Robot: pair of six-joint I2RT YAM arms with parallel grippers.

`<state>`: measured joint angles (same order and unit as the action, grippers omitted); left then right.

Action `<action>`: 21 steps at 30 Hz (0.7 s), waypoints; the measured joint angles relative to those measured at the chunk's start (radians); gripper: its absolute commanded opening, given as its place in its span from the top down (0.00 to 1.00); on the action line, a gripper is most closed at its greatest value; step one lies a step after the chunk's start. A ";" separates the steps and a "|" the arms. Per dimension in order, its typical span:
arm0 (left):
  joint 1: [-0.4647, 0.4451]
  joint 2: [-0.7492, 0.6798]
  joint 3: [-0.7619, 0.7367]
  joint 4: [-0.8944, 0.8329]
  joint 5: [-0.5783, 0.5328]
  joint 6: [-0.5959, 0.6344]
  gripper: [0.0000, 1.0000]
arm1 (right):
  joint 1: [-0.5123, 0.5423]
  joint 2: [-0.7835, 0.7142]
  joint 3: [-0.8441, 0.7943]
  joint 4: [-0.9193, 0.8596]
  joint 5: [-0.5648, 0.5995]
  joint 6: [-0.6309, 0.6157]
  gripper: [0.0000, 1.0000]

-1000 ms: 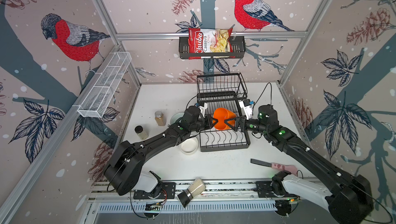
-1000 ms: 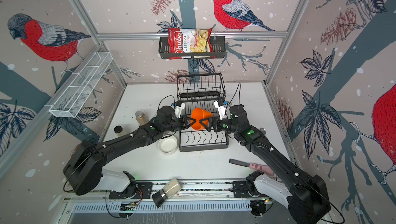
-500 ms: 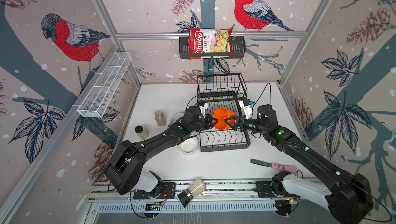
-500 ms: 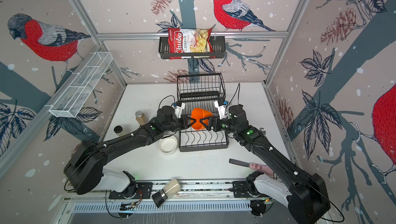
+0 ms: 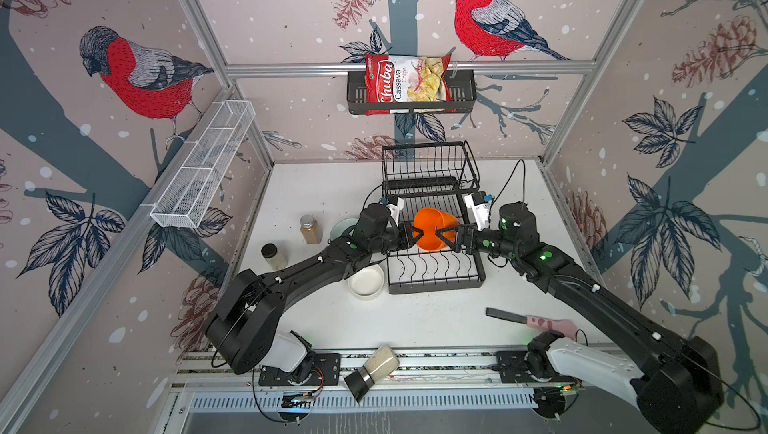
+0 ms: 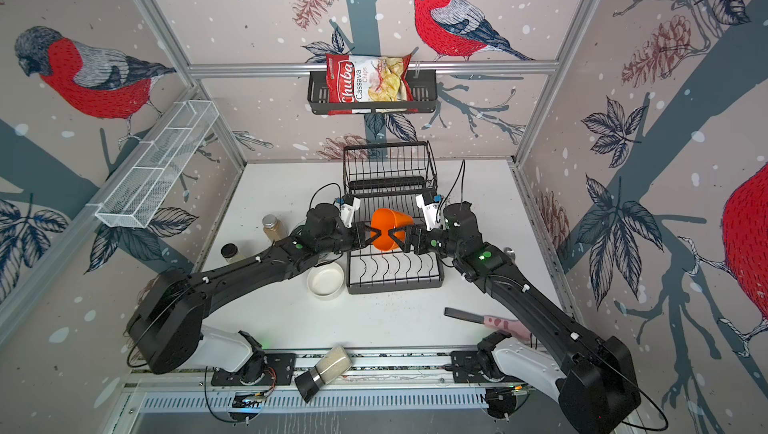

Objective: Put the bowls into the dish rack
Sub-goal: 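Close the right gripper on the orange bowl held by the left gripper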

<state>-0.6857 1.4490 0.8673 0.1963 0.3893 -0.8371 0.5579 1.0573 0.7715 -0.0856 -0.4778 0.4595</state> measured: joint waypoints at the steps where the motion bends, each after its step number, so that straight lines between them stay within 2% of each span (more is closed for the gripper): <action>1: 0.000 0.000 0.003 -0.008 0.000 0.003 1.00 | 0.000 0.000 0.001 -0.003 0.000 -0.013 0.21; 8: 0.000 -0.001 0.015 -0.053 -0.004 0.025 1.00 | 0.001 0.010 0.001 -0.013 -0.003 -0.061 0.23; 21: 0.000 -0.001 0.018 -0.072 -0.005 0.025 0.97 | 0.002 0.015 0.002 -0.014 0.004 -0.059 0.23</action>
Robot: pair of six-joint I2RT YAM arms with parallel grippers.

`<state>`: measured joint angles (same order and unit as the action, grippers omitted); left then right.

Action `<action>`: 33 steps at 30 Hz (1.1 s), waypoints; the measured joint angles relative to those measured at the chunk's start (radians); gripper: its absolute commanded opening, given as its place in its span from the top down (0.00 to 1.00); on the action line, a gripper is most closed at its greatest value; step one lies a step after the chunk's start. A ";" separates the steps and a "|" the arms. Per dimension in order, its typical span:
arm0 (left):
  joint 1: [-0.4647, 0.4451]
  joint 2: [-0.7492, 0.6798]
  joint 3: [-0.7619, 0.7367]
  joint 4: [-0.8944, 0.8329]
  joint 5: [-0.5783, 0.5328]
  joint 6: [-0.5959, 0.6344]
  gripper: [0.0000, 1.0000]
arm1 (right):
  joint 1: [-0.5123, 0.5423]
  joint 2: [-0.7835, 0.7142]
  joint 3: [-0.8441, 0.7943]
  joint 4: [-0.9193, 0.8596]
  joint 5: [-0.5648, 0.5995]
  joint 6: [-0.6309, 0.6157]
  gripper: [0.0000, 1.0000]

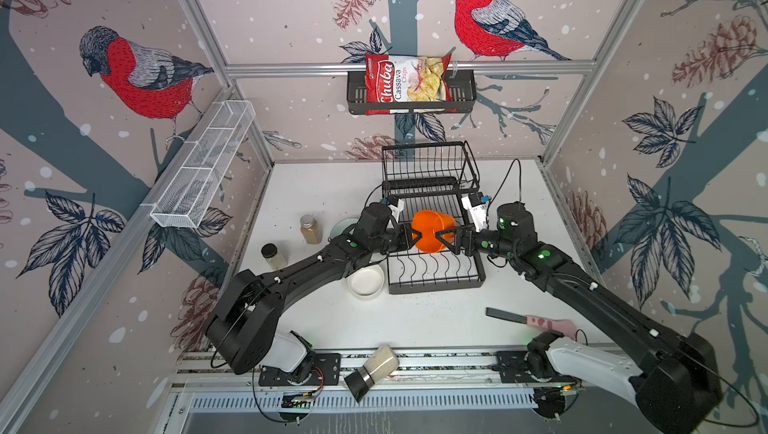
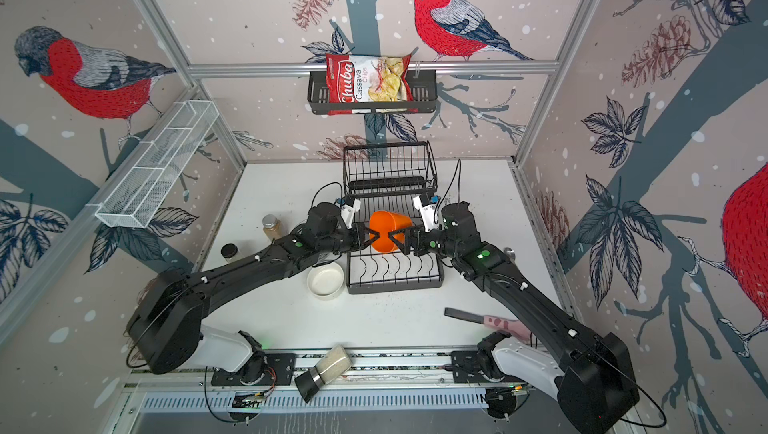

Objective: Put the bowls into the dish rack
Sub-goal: 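Close the right gripper on the orange bowl held by the left gripper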

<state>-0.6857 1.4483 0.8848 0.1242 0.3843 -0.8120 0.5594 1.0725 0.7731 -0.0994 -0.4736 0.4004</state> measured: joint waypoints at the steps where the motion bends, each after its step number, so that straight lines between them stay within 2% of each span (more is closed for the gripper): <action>1: 0.000 0.000 0.000 0.000 0.000 0.000 0.94 | 0.000 0.000 0.000 0.000 0.001 0.003 0.23; 6: 0.000 0.000 0.000 0.003 0.001 0.000 0.88 | 0.001 -0.002 0.000 0.000 0.009 0.018 0.23; 9: 0.000 0.000 0.000 0.006 0.005 0.000 0.88 | 0.002 -0.002 0.000 0.000 0.010 0.018 0.23; 13: 0.000 0.001 0.000 0.010 0.008 0.000 0.81 | 0.002 -0.002 0.000 0.000 0.011 0.018 0.23; 33: 0.000 -0.003 0.002 0.021 0.014 0.003 0.71 | 0.004 0.000 -0.009 0.010 0.028 0.018 0.23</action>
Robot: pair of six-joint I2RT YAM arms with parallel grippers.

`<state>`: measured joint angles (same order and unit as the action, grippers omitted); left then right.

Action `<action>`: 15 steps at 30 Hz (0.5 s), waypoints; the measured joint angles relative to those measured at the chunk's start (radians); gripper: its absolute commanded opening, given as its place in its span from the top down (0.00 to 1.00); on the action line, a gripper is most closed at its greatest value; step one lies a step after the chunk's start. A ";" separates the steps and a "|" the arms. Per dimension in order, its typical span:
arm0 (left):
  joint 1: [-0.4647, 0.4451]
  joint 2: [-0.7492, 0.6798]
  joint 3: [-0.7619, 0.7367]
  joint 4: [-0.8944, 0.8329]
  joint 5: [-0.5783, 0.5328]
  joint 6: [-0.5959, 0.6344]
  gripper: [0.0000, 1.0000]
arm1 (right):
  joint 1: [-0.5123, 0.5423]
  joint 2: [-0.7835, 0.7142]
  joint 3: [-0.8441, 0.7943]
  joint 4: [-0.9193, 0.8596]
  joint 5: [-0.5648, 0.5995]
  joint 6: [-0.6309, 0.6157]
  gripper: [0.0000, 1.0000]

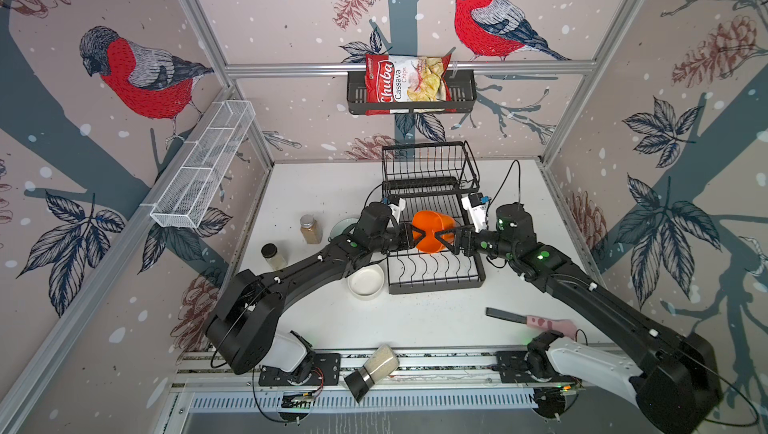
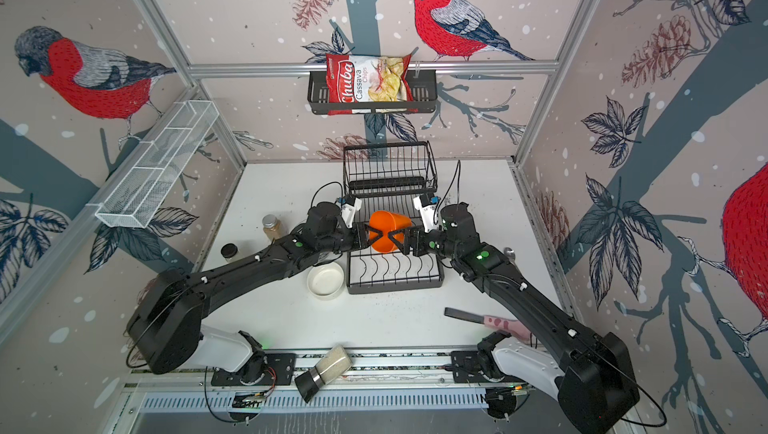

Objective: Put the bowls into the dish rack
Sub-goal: 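Close the right gripper on the orange bowl held by the left gripper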

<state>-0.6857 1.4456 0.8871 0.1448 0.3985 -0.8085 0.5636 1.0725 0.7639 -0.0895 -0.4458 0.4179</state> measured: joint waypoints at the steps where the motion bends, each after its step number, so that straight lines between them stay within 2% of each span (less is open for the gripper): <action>1: 0.000 -0.002 0.000 0.000 0.000 0.002 0.71 | 0.000 0.000 -0.002 0.004 0.000 0.000 0.23; 7: 0.003 -0.010 0.000 -0.010 -0.009 0.005 0.67 | 0.000 0.012 -0.009 0.028 0.000 0.000 0.23; 12: 0.007 -0.011 0.000 -0.020 -0.007 0.005 0.56 | 0.000 0.025 -0.013 0.031 0.002 0.000 0.24; 15: 0.008 -0.011 0.000 -0.015 -0.006 0.005 0.53 | -0.002 0.026 -0.013 0.027 0.012 0.000 0.24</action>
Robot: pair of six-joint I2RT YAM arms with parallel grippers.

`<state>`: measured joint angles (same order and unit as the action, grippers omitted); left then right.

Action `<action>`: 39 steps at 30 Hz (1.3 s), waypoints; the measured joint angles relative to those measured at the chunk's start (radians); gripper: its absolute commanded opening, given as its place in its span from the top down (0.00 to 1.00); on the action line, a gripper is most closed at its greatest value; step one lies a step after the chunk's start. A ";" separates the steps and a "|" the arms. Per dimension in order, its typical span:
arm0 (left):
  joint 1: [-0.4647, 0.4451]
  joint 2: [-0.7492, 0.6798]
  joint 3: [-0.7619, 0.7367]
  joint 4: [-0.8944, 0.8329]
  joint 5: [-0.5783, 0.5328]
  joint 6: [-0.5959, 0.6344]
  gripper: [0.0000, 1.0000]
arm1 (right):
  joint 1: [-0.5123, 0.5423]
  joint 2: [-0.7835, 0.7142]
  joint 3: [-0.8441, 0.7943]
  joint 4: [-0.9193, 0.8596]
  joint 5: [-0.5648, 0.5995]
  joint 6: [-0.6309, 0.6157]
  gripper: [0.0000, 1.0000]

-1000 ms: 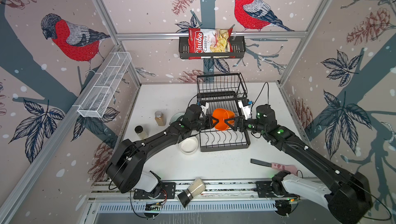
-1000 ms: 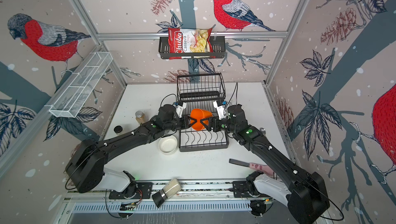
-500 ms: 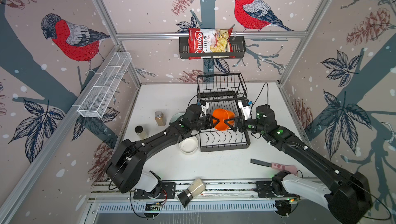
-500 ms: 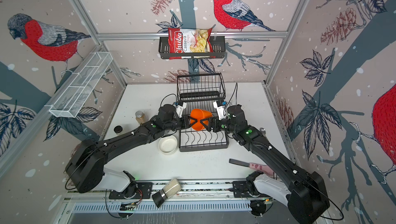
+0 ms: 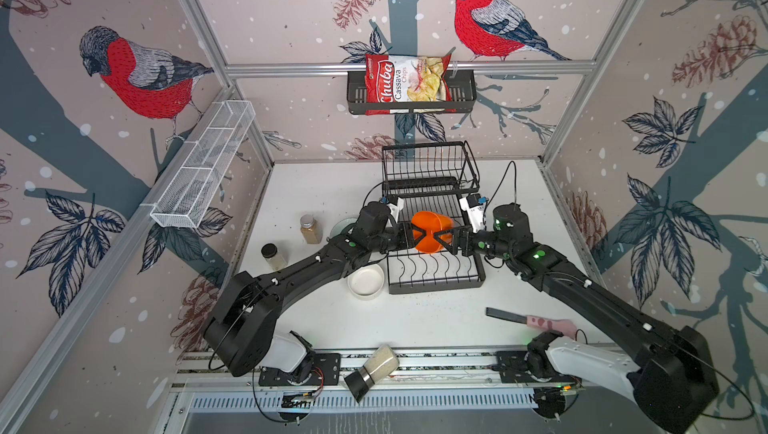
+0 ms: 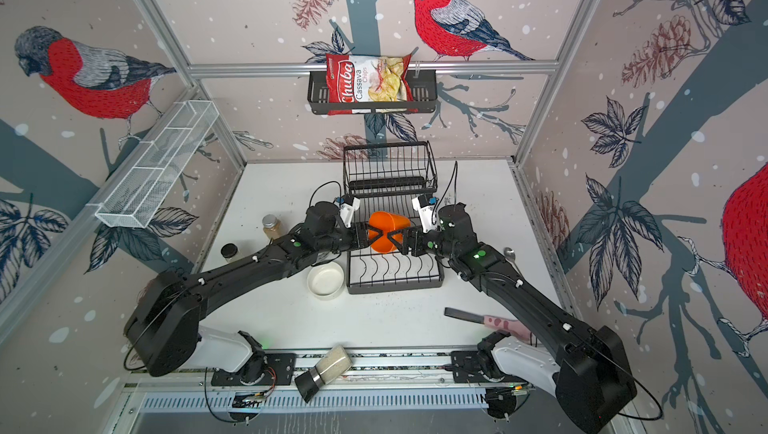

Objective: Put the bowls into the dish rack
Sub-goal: 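Close the right gripper on the orange bowl held by the left gripper, then open and withdraw the left gripper while the right gripper lowers the bowl into the rack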

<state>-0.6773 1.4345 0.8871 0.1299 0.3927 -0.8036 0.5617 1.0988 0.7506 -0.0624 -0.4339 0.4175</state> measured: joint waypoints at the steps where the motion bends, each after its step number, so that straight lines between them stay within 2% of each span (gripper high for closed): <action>1: 0.000 0.000 0.000 0.001 0.000 0.000 0.52 | 0.000 0.000 0.000 0.000 0.002 0.000 0.24; 5: 0.003 -0.002 0.000 0.004 0.004 0.000 0.46 | -0.006 0.000 -0.002 -0.008 0.010 0.000 0.24; 10: 0.006 -0.010 -0.005 0.016 0.007 0.000 0.29 | -0.016 -0.001 -0.002 -0.025 0.026 -0.003 0.24; 15: 0.012 -0.039 -0.018 0.013 0.001 0.007 0.19 | -0.028 -0.001 -0.002 -0.026 0.041 -0.010 0.24; 29: 0.040 -0.208 -0.047 -0.103 -0.093 0.046 0.14 | -0.022 0.021 0.006 -0.056 0.182 -0.088 0.24; 39: 0.077 -0.368 -0.103 -0.192 -0.181 0.071 0.10 | 0.048 0.057 0.024 -0.073 0.319 -0.150 0.24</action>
<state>-0.5999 1.0668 0.7845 -0.0624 0.2119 -0.7326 0.6094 1.1561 0.7742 -0.1356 -0.1150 0.2676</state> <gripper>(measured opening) 0.892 0.798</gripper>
